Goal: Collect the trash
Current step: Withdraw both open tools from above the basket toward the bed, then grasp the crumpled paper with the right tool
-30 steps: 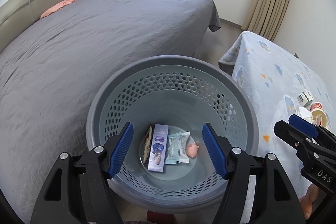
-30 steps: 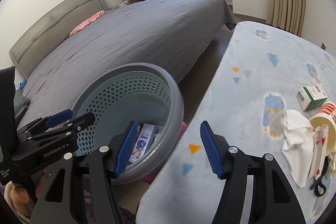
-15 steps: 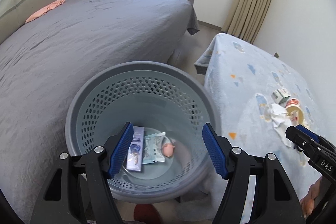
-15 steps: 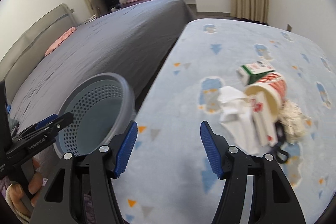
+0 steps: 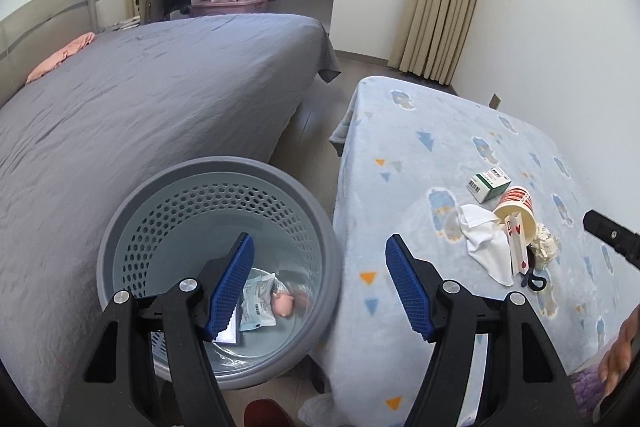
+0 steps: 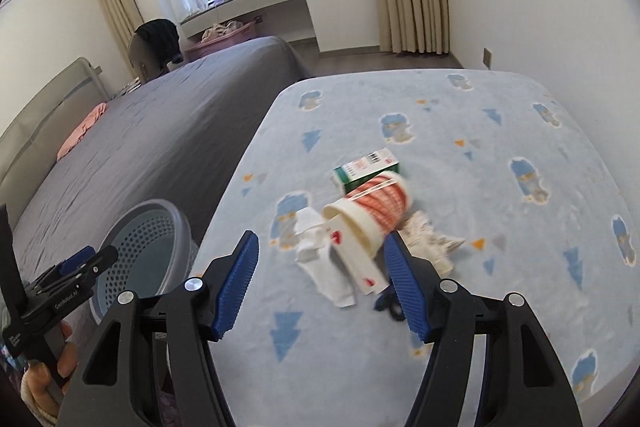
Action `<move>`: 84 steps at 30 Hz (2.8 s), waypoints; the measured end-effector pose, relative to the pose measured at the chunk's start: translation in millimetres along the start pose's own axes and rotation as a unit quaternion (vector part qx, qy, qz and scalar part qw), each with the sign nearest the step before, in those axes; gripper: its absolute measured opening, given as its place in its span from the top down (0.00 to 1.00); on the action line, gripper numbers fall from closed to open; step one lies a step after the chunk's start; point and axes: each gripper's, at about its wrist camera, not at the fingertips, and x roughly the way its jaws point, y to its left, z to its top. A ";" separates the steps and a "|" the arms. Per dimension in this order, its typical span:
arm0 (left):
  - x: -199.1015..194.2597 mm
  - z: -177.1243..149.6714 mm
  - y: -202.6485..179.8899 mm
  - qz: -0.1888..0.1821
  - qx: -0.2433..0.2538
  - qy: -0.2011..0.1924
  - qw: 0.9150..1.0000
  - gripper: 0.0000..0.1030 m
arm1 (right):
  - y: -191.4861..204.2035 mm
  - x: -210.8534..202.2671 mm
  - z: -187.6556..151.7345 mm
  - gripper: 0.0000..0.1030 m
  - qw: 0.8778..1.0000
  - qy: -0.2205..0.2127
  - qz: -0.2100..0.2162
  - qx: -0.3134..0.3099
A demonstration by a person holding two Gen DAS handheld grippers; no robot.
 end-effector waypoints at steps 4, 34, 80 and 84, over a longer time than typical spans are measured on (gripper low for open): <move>7.0 8.6 -20.7 0.002 0.010 -0.005 1.000 0.27 | -22.5 9.2 11.6 0.39 1.000 -0.003 0.000 0.000; 82.7 61.6 -138.9 -0.037 0.090 0.002 0.995 0.14 | -107.0 47.6 21.2 0.33 1.000 0.007 -0.018 0.010; 91.6 -21.4 -157.7 -0.057 0.118 0.060 0.990 0.12 | -84.2 111.1 -22.1 0.38 0.994 0.082 -0.046 -0.049; 94.3 -22.3 -157.8 -0.055 0.117 0.062 0.990 0.12 | -83.5 110.4 -22.6 0.48 0.995 0.080 -0.038 -0.050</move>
